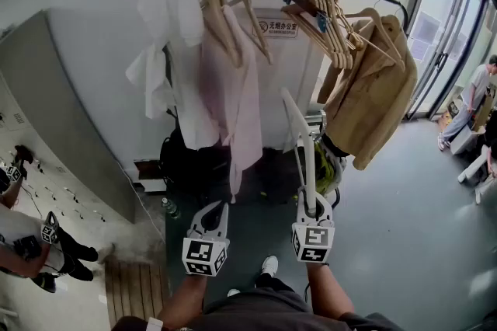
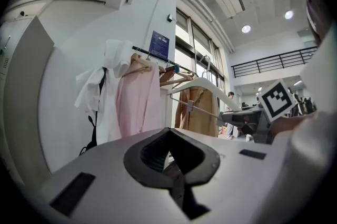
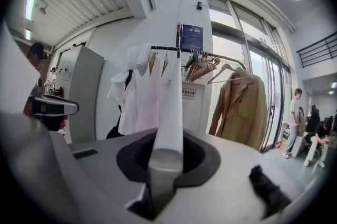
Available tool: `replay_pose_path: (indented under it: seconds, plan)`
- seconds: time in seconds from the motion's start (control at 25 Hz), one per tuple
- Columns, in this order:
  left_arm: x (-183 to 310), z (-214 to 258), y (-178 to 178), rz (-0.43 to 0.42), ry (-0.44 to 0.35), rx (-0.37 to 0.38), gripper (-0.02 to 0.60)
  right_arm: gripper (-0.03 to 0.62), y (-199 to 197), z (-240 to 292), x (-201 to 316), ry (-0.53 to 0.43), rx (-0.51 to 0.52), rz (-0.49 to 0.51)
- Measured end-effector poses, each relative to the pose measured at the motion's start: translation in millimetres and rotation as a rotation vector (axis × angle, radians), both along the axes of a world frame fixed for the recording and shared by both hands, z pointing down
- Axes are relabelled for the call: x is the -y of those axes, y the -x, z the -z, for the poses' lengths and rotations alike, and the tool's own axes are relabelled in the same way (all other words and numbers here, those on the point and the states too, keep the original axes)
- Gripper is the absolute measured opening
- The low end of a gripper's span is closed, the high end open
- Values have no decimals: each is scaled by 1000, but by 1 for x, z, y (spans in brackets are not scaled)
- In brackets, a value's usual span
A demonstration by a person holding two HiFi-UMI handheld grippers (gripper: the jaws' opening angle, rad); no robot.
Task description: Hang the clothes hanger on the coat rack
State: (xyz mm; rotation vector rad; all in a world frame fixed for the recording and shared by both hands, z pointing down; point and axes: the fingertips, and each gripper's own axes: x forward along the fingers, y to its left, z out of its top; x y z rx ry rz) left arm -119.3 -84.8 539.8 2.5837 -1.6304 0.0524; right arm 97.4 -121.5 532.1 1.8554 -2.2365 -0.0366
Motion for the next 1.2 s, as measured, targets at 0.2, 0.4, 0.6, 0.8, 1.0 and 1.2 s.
replay_pose_path:
  seconds: [0.2,0.4,0.6,0.8,1.0,1.2]
  plan:
    - [20,2,-10,3,5,-3,2,54,-9,1,25,13,9,13]
    - [58,6,-22,27,-3,1,2,54,-15,2,65,14,8,46]
    - [95,14,-40,23,-17,14,2,54,-23,3,113,10,8,81]
    - [122,10,-49,64,7,17,2,53,-29,15,158,-11,19,119]
    - [140,-2,-43,103,44,15,2,54,-30,22,194,-8,18,131]
    - [163,7,-29,112,26,17,2,54,-23,30,222,-6,-3,128]
